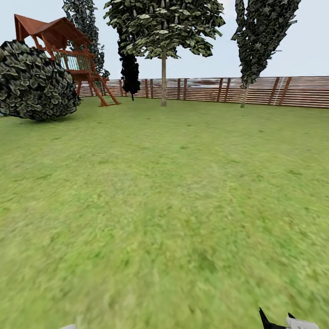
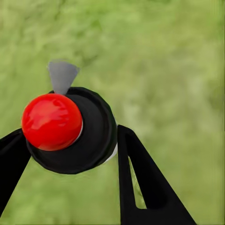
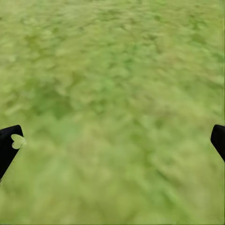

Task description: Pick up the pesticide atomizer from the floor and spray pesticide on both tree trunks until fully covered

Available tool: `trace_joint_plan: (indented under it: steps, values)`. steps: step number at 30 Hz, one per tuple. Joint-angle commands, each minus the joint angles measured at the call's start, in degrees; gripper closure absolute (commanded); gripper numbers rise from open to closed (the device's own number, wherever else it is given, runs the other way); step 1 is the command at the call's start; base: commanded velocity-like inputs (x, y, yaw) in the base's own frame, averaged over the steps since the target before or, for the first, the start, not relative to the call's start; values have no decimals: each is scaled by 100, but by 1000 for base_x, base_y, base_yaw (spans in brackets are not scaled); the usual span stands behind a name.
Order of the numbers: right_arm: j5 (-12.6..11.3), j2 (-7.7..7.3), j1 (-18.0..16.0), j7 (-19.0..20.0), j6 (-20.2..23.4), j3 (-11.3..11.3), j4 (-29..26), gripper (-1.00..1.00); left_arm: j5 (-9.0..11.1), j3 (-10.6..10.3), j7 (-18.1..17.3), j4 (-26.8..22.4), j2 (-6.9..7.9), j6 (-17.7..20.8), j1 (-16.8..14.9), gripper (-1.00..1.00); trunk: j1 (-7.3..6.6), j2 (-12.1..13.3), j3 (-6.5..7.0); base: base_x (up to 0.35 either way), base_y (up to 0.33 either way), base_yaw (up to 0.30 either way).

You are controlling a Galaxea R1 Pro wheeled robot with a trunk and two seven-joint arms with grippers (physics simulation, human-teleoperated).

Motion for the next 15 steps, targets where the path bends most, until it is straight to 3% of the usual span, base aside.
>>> trace_joint_plan:
  steps: [1,12,13,15]
  values:
    - [0,0,0,0,0,0,0,-100,0,1,-2,-1,0,0,0,100,0,0,0,338,0,0]
    - [3,14,123,0,-84,8,55,-100,-2,1,-2,-1,0,0,0,100,0,0,0,338,0,0]
    - [2,26,200,0,-306,11,71,-100,-2,1,-2,-1,-4,0,0,100,0,0,0,338,0,0]
    - [-7,43,405,0,-1415,11,451,-100,-1,1,-2,-1,-2,0,0,100,0,0,0,338,0,0]
